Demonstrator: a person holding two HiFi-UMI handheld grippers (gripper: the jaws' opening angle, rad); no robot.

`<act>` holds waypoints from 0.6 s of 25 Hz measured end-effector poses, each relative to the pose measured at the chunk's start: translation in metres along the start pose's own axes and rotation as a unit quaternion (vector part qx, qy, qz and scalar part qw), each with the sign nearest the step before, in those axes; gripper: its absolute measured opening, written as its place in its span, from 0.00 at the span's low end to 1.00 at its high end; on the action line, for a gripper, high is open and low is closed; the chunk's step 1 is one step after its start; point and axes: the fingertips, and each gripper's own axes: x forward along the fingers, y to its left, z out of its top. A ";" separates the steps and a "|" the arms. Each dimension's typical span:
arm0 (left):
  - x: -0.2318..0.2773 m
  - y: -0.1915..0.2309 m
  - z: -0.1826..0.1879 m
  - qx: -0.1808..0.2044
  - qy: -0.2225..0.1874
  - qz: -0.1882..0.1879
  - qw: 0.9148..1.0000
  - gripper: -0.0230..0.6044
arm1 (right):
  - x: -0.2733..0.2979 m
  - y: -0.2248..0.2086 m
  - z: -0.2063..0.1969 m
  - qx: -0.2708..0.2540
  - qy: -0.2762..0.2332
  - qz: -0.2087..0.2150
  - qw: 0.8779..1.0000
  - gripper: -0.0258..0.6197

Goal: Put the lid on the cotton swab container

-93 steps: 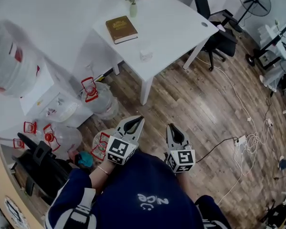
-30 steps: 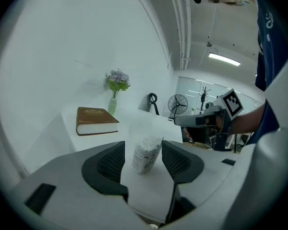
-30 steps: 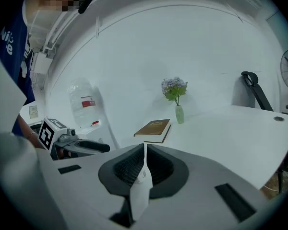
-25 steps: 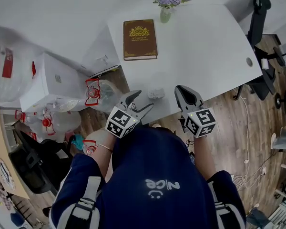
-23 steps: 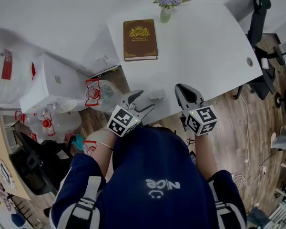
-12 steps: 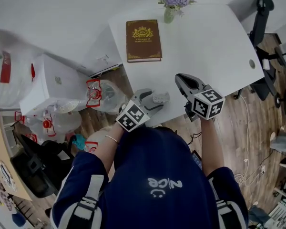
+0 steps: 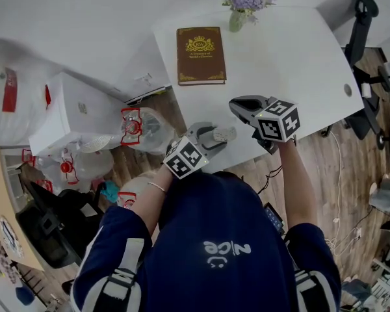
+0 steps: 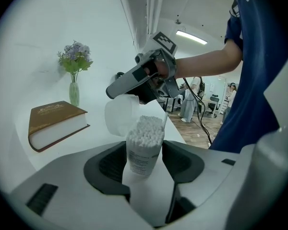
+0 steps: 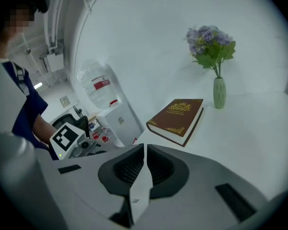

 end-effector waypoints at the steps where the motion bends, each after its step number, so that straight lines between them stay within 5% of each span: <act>1: 0.000 0.000 -0.001 -0.003 -0.002 -0.001 1.000 0.44 | 0.002 0.002 -0.001 -0.020 0.013 -0.003 1.000 0.12; 5: 0.001 0.002 -0.001 -0.023 -0.012 0.003 1.000 0.44 | 0.013 0.014 -0.009 -0.047 0.051 0.021 0.997 0.12; 15: 0.001 0.002 -0.003 -0.022 -0.012 0.007 1.000 0.44 | 0.004 0.036 -0.015 -0.040 0.047 0.052 0.997 0.12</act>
